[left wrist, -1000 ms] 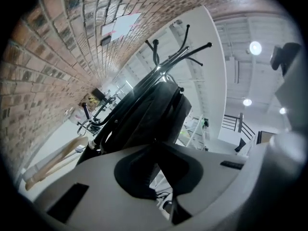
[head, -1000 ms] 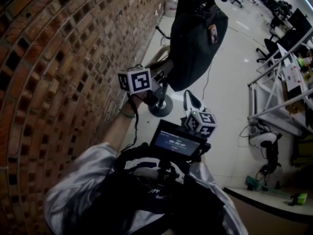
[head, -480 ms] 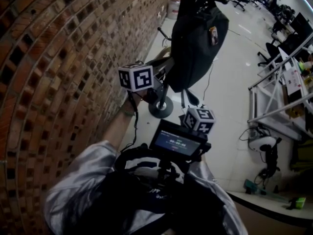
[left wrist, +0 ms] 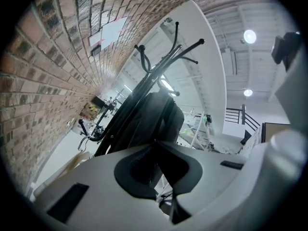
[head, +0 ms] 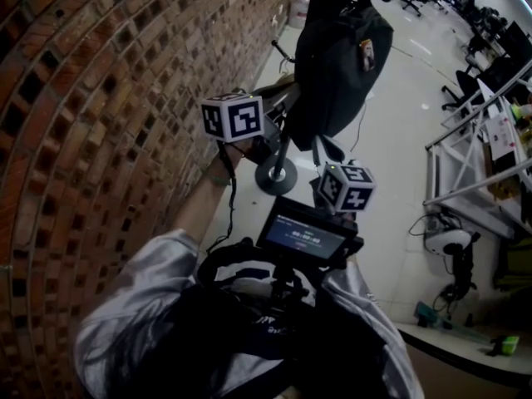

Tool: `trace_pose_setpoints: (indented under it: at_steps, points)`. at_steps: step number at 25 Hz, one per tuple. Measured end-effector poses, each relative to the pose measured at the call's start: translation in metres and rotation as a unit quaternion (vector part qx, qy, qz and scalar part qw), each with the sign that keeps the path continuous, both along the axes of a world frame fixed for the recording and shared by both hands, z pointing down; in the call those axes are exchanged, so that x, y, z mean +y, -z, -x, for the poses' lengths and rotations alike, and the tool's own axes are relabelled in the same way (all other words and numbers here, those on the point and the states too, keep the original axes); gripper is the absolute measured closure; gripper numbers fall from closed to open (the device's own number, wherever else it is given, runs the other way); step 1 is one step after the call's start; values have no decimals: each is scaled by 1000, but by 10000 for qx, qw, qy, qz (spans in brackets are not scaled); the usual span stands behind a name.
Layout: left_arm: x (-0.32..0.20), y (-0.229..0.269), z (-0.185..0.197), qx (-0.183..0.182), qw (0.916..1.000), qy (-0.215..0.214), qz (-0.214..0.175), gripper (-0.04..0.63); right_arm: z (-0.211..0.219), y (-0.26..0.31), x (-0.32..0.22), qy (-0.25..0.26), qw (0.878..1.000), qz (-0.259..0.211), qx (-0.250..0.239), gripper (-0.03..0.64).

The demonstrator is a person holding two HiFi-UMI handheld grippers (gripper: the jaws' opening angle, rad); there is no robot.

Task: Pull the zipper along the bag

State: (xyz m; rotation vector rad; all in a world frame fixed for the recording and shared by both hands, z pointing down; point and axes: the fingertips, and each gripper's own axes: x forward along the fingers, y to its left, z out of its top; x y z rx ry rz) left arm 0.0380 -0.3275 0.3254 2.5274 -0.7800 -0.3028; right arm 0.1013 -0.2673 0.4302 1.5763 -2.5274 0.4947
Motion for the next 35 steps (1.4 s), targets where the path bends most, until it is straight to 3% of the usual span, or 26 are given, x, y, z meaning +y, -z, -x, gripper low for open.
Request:
trace_pose_setpoints:
  at_steps: [9,30,35]
  points:
    - [-1,16,1,66,10000,35,-6,584,3,-4,3,105,9998,140,31,618]
    - [-7,47,-1,-242,9997,-99,-36,584,15,-13,7,217,9994,280,-36,618]
    - [-11,63,-2,-67,9999,-128,66,584,18,-17,9,258,9991,338,-43,618]
